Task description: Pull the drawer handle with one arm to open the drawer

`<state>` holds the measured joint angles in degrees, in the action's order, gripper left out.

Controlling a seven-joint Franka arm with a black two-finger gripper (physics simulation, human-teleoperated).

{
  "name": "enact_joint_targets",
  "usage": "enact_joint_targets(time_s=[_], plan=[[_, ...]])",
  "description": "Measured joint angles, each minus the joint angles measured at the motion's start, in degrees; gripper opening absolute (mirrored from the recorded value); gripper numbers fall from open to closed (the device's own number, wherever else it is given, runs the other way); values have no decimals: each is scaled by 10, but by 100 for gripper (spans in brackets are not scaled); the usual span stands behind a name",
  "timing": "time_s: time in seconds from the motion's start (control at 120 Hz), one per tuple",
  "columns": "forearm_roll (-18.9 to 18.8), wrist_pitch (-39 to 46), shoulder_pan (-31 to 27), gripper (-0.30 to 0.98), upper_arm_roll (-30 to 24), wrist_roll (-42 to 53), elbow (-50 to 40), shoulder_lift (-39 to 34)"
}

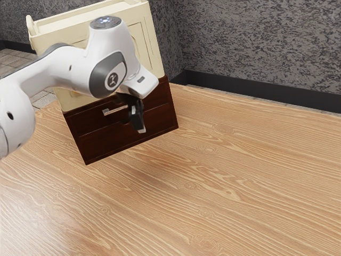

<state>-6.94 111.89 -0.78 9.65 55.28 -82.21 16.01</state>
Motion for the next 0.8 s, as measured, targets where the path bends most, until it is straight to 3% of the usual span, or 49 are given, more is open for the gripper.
enact_joint_targets(time_s=[0.8], plan=[[-6, 4, -14, 69, 28, -51, 10, 8]])
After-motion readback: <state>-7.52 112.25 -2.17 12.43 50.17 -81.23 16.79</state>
